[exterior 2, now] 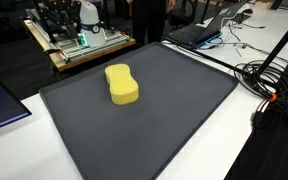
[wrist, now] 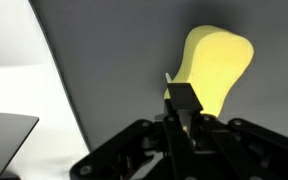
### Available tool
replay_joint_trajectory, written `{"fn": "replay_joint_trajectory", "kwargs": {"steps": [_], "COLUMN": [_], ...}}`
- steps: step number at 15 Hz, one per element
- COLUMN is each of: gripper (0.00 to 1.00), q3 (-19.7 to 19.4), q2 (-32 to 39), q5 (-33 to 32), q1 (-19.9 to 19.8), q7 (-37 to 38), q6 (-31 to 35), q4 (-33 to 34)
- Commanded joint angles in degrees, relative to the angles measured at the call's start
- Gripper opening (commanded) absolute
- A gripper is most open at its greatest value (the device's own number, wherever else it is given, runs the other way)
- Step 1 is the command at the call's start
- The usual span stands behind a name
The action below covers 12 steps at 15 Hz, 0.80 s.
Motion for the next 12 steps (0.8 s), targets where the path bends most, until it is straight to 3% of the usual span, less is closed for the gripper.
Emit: {"fn": "replay_joint_trajectory", "kwargs": {"steps": [1, 2, 8, 12], "gripper": [0.13, 0.03, 0.03, 0.03], "q3": [-1.87, -1.84, -0.85, -1.08], "q2": [-0.24, -0.24, 1.81, 4.95], "q5": [-1.18, -1.19, 14.07, 20.07], "q1": [2.03, 2.03, 9.1, 11.15], "q7": [1.26, 1.4, 11.08, 14.92], "q6": [0.07, 0.14, 3.7, 12.74], "q4": [-0.13, -0.16, -3.8, -4.35]}}
